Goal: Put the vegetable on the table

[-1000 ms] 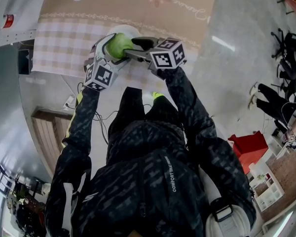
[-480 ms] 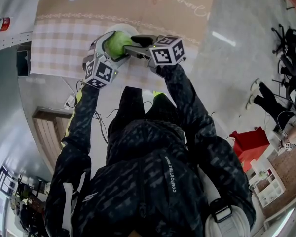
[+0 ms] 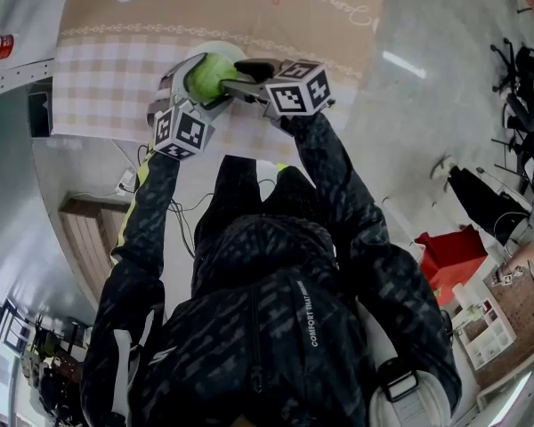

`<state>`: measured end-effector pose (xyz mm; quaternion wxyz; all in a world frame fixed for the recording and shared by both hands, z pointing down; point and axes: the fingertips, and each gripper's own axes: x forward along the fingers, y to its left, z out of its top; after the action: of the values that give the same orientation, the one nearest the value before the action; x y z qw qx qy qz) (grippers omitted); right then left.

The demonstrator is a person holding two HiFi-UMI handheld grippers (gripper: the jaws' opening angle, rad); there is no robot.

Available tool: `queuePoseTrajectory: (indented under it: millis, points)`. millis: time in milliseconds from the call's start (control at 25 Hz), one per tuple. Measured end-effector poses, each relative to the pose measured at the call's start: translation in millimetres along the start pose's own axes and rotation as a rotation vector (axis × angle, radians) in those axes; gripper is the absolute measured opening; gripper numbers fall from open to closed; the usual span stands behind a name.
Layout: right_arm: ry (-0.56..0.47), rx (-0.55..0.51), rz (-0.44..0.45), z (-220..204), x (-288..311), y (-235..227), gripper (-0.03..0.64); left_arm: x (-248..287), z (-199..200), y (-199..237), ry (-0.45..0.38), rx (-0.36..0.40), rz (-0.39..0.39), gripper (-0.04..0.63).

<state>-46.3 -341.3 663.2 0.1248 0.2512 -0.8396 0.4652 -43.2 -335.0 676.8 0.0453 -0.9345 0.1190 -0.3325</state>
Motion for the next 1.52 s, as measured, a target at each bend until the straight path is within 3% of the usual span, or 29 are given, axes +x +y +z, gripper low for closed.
queuePoseTrajectory:
  millis: [400, 1520]
  points:
    - [0.012, 0.001, -0.003, -5, -1, -5, 0.229, 3, 1, -1, 0.015, 0.066, 0.043, 0.454]
    - [-0.004, -0.036, -0.009, 9, 8, 8, 0.235, -19, -3, 12, -0.050, 0.085, 0.118, 0.460]
